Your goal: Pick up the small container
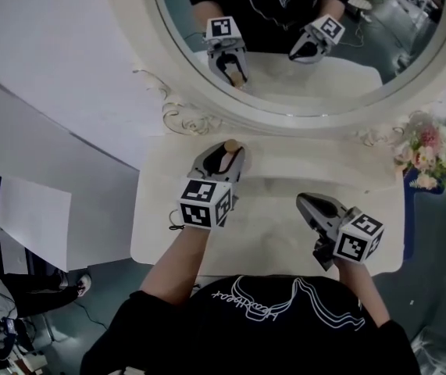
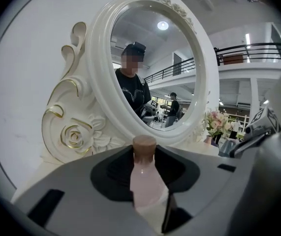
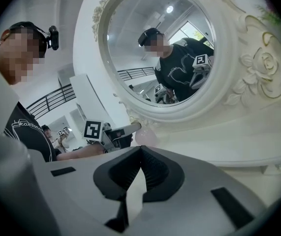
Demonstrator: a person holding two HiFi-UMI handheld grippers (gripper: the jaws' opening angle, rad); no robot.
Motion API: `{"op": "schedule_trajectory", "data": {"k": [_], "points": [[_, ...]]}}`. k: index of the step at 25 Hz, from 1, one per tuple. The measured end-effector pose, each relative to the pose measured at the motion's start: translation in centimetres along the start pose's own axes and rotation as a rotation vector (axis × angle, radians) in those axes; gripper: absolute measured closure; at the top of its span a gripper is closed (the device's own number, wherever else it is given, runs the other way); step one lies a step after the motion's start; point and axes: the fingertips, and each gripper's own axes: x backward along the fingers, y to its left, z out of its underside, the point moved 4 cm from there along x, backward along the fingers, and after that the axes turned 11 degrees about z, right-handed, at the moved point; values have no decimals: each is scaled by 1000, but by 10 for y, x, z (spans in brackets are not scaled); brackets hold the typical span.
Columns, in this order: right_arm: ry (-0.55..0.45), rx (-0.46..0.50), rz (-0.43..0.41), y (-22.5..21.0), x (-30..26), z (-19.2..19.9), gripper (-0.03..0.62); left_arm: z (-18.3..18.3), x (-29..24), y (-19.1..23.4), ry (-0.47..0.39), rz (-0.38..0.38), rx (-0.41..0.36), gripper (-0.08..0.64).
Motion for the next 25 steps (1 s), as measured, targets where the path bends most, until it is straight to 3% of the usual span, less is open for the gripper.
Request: {"op": "schedule_trajectory", "data": {"k": [25], "points": [[-124,77,-78,129,34,29,586,34,171,-121,43,193,9,420]]}}
